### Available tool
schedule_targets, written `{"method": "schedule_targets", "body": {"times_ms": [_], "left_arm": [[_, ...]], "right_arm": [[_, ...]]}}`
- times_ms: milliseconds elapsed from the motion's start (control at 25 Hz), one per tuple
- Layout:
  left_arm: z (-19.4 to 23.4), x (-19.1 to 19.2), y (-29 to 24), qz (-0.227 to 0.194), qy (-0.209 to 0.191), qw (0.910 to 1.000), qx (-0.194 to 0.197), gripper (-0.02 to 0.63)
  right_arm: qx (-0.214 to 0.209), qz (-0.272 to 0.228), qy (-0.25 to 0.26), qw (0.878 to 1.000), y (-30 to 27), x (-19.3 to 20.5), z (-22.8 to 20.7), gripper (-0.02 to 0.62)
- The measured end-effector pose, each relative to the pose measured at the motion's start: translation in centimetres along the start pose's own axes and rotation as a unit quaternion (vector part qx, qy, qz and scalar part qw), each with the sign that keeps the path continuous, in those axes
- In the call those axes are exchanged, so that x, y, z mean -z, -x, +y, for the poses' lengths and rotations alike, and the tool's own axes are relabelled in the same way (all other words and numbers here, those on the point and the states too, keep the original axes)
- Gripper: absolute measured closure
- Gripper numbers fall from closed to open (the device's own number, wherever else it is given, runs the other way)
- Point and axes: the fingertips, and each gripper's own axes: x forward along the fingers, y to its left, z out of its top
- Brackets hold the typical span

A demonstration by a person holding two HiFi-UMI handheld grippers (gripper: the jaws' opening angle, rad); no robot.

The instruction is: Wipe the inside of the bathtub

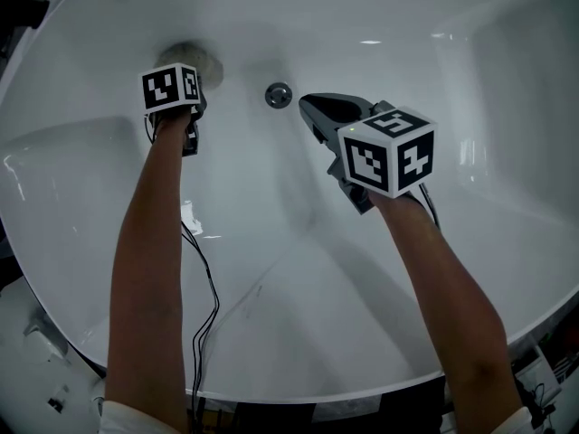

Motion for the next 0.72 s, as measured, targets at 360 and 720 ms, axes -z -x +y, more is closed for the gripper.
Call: {"method": "schedule_targets", "body": {"times_ms": [360,720], "left_arm": [[-6.3,-1.7,-1.3,-0.002,-0.005,0.9999,0.013,0.51],[-12.9,-3.7,-1.6,0.0,-0.019,0.9995,0.024,0.511]], "right_arm": [[0.005,-0.005,-0.008,1.0,3.5,-0.2,-4.3,0.575],[0.012,-0.007,-0.017,1.0,8.0,-0.4,-8.4,0.575]]}}
